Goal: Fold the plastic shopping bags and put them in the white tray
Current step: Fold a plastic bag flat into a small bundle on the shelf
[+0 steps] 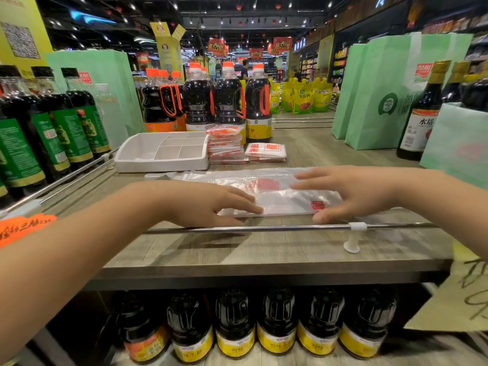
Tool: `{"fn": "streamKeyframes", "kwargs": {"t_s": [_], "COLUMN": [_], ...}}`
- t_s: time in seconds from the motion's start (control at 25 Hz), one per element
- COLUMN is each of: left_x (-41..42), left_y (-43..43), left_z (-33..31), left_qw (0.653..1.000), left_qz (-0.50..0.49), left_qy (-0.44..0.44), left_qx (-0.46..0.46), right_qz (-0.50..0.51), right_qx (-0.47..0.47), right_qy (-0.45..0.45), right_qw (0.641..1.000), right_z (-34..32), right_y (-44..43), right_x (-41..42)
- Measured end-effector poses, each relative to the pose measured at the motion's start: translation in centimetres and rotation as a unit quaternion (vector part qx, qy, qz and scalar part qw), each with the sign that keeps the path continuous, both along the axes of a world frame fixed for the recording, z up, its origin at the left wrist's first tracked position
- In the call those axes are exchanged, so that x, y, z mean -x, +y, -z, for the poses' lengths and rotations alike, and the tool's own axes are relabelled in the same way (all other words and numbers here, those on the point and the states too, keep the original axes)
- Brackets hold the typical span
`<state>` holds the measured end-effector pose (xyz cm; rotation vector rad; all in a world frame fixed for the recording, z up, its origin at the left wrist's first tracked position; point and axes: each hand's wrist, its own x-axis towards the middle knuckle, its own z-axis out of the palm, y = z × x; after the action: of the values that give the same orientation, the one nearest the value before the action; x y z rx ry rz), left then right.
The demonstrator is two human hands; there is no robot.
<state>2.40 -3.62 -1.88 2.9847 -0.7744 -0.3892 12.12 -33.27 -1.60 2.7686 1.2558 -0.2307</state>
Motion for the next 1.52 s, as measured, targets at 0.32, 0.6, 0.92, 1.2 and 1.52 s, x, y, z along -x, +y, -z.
{"fn": "streamKeyframes", "kwargs": {"t_s": [0.32,0.6,0.92,1.2,1.52], "left_x": [-0.5,0.0,-0.6,-1.0,1.7], "left_y": [1.1,2.0,0.5,1.2,4.7], "left_z": [1.6,1.5,1.2,1.8,-0.4], "left_qw": [1.0,0.994,0.98,0.986,0.989], "left_qz": [-0.015,0.004,0.006,-0.082,-0.112], "left_qy": [-0.011,-0.1,-0.187,-0.144,-0.021], "left_qx": [-0.012,-0.048,-0.071,0.013,0.092], "right_qz": [0.028,0.083,0.032,0.054,0.059], "right_qx": [-0.024,-0.009,-0.066,-0.092,-0.129], "right_qy": [0.094,0.095,-0.029,-0.055,-0.023], "right_qw": [0.995,0.992,0.997,0.993,0.99], "right_z": [1.8,1.2,1.8,2.2,1.3], "right_y": [-1.8,-6.5,-3.7,-3.4,-4.7], "right_x": [0.4,0.4,1.2,0.9,1.6]}}
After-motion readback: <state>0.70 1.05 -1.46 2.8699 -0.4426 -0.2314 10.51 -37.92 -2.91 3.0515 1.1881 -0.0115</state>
